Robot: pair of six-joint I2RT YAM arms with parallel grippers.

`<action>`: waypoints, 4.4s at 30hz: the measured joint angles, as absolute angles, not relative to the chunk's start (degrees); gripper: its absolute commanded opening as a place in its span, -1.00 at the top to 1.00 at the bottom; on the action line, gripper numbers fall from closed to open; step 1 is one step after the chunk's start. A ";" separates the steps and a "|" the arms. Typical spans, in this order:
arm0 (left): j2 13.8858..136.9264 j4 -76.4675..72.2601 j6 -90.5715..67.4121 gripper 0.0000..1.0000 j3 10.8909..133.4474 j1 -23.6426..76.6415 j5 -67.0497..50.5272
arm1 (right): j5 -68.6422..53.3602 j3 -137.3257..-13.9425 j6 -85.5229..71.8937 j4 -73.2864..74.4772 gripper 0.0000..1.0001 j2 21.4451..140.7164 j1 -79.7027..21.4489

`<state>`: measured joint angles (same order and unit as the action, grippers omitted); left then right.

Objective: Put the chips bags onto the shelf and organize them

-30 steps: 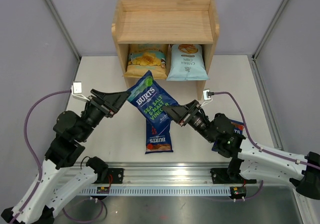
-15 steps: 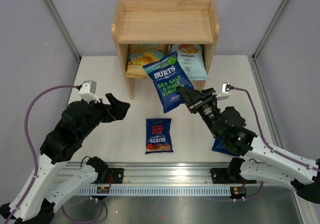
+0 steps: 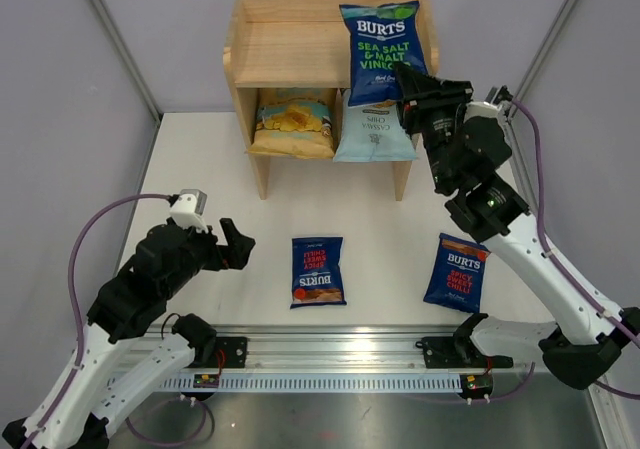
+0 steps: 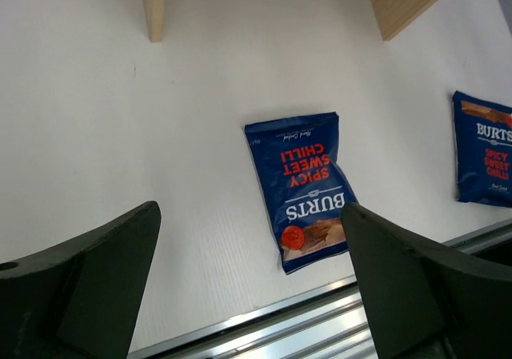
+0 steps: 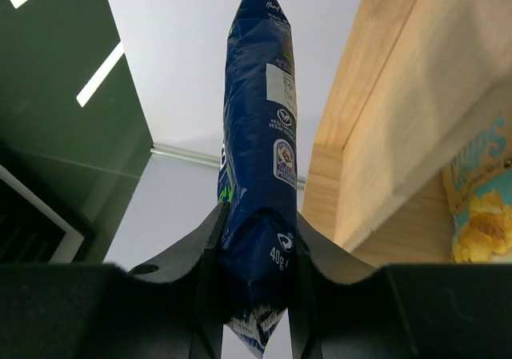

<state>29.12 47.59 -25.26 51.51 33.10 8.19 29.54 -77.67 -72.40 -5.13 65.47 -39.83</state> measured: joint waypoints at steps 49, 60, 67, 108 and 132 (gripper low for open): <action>19.00 47.18 -27.53 -0.98 48.90 42.94 15.77 | 29.71 -129.54 -86.43 52.60 -0.20 97.97 -27.57; 18.37 47.86 -28.03 -0.98 48.88 43.83 16.67 | 26.15 -127.15 -87.90 52.93 -0.27 95.57 -27.35; 17.17 47.97 -28.42 -0.98 48.88 45.10 17.43 | 25.61 -125.97 -87.99 55.44 0.15 94.63 -27.35; 12.40 50.17 -31.24 -0.98 48.88 51.62 23.40 | 29.06 -126.63 -92.58 50.92 0.03 97.56 -27.03; 11.88 51.57 -33.10 -0.98 48.88 53.10 27.53 | 29.28 -114.69 -89.62 53.74 -0.99 87.26 -26.59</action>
<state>11.88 51.57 -33.10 48.88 53.10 27.53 29.28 -114.69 -89.62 53.74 87.26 -26.59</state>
